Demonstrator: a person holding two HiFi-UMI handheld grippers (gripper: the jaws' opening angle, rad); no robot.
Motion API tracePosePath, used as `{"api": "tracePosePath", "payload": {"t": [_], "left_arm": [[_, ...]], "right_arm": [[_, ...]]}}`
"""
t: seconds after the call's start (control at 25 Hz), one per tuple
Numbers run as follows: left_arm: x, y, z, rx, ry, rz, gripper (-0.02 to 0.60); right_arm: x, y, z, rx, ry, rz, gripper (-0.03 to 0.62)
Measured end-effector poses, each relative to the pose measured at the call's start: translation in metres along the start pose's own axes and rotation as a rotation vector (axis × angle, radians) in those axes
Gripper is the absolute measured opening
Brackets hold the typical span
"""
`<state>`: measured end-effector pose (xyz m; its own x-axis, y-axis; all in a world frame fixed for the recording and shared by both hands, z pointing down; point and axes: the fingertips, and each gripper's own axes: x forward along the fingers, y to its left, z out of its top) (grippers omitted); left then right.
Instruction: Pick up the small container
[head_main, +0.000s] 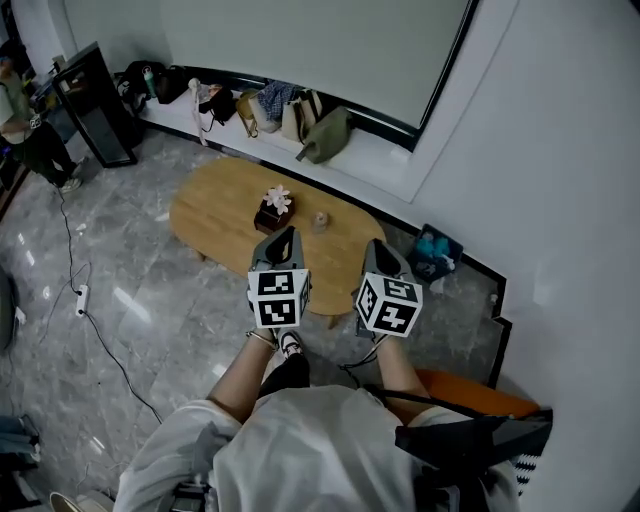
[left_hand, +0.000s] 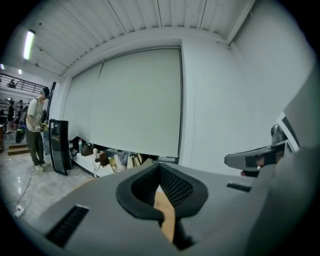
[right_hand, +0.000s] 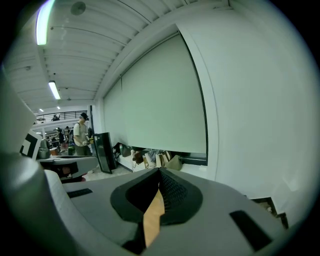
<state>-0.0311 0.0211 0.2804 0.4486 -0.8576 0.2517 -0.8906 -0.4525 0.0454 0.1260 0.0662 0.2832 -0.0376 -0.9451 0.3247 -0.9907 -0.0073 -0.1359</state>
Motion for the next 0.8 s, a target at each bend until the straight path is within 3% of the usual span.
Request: {"api": "tracePosePath", "payload": {"t": [0.6,0.8], "left_arm": [[0.127,0.081,0.005,-0.071,0.061,0.009,0.002],[0.162,0.089,-0.001,-0.085,0.098,0.005,0.002]], "right_arm": [[0.141,0.013,0.03,-0.036,0.076,0.029,0.023],[0.167,-0.004,0.025,-0.017,0.11,0.005,0.023]]}}
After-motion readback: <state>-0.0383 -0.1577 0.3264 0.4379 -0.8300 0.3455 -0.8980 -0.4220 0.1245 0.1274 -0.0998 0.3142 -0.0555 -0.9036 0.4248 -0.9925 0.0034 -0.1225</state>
